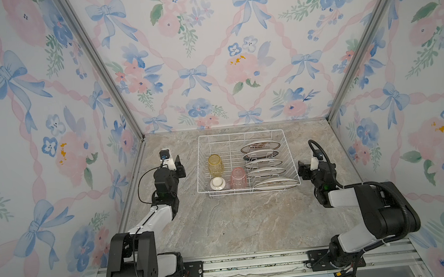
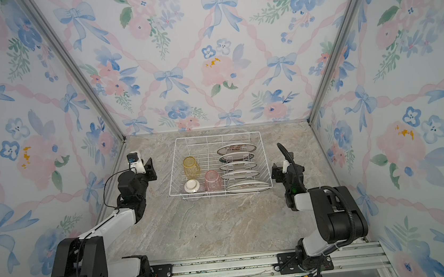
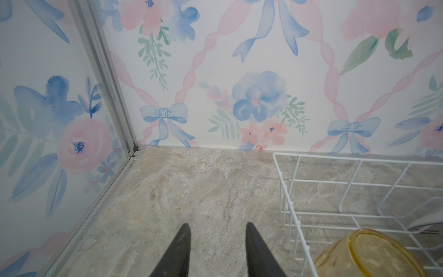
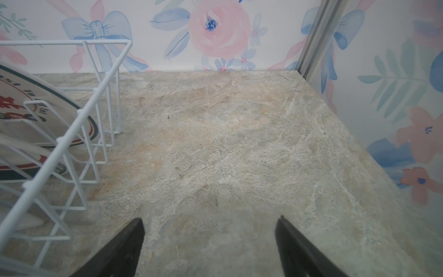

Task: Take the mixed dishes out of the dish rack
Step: 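Raise both arms toward the rack while the right gripper approaches the plates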

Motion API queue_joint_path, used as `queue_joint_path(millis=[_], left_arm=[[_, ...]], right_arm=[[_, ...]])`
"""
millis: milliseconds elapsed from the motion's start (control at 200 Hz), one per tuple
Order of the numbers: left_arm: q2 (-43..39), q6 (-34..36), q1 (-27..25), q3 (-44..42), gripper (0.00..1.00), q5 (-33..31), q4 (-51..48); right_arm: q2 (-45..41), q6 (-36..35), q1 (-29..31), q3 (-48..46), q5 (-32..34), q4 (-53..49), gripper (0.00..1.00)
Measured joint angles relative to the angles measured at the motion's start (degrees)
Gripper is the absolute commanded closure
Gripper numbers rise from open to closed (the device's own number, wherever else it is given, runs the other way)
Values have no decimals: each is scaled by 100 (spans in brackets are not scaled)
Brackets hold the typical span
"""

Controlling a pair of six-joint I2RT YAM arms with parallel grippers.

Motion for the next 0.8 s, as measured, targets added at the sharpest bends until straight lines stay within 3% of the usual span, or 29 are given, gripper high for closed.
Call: queue_joint_path(millis=[110,195,470,640,800], left_arm=[[-188,-92,-376,531,58,-173,-743],[-306,-184,-660,894,56,-240,-1368],[-212,-516,-905,2345,44,-256,-3141],[7,-704,-1071,2879,44,-83,-3823],[240,-1027,-1189,3147,44,98,-4282]], right_arm=[[-280,79,-9,28,251,-363,12],[-800,120,-35,354,387,-1346,11],[-1794,133,-101,3198,258,-4518,11],[-1860,160,188,4166,-92,-5862,12],[-1856,-184,680,4734,-695,-7226,28]])
